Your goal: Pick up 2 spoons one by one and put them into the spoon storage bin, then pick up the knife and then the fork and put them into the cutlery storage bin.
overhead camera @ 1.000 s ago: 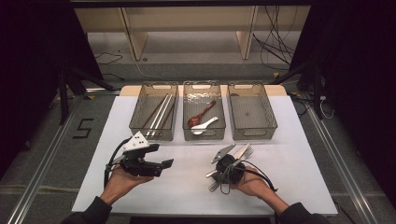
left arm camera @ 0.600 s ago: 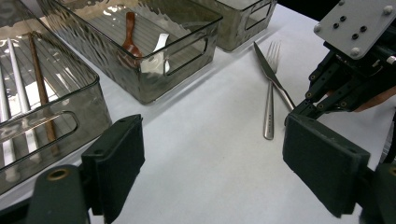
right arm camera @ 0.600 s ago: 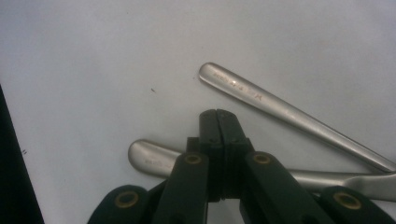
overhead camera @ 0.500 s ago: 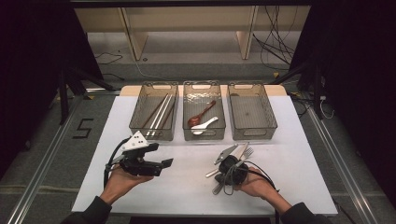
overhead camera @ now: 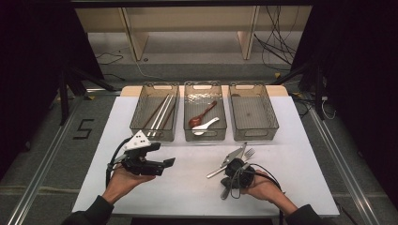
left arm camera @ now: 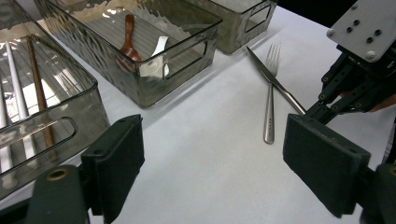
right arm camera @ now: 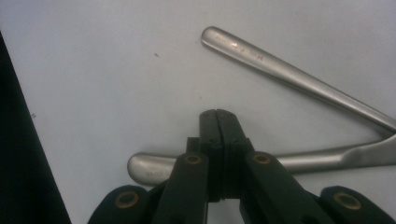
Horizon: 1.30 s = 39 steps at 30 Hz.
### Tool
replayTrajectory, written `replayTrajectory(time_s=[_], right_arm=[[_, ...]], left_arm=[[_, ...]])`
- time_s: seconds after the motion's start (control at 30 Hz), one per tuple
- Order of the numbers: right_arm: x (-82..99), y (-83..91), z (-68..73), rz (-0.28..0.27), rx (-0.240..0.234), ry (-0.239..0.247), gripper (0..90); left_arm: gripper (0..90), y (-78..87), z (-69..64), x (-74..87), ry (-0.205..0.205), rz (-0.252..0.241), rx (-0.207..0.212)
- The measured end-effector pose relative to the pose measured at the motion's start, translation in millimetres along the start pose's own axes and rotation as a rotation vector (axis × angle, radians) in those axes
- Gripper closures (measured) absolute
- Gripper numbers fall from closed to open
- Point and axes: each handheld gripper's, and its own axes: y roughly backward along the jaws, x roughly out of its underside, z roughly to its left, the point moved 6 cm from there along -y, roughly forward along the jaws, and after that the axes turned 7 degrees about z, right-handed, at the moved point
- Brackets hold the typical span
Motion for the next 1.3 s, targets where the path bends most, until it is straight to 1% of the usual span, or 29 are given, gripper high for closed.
replayTrajectory(time_s=[0.4,0.53,0.57,0.73,0.93,1.3], right_arm=[[17.8,7.6,-1.3,0.038,0.001,-0.012,90.0],[24.2,10.2,-3.8,0.048,-0.005,-0.016,90.0],[25.3,10.7,-3.9,0.049,-0.006,-0.025,90.0],[33.5,14.6,-7.3,0.07,0.003,-0.031,90.0],[47.7,21.2,-14.7,0.089,0.01,-0.06,90.0],[68.9,32.0,-30.0,0.125,0.048,-0.124,90.0]], left_arm=[[20.0,-0.5,-0.6,-1.4,-0.005,-0.005,0.004],[19.9,-0.6,-0.5,-0.9,-0.007,0.0,0.006],[19.9,-0.4,-0.5,-1.0,-0.006,-0.003,0.005],[19.8,1.7,0.3,0.6,-0.004,-0.004,0.002],[19.8,4.7,2.9,1.9,-0.002,-0.007,-0.007],[19.8,6.4,3.6,3.4,-0.001,-0.006,-0.012]])
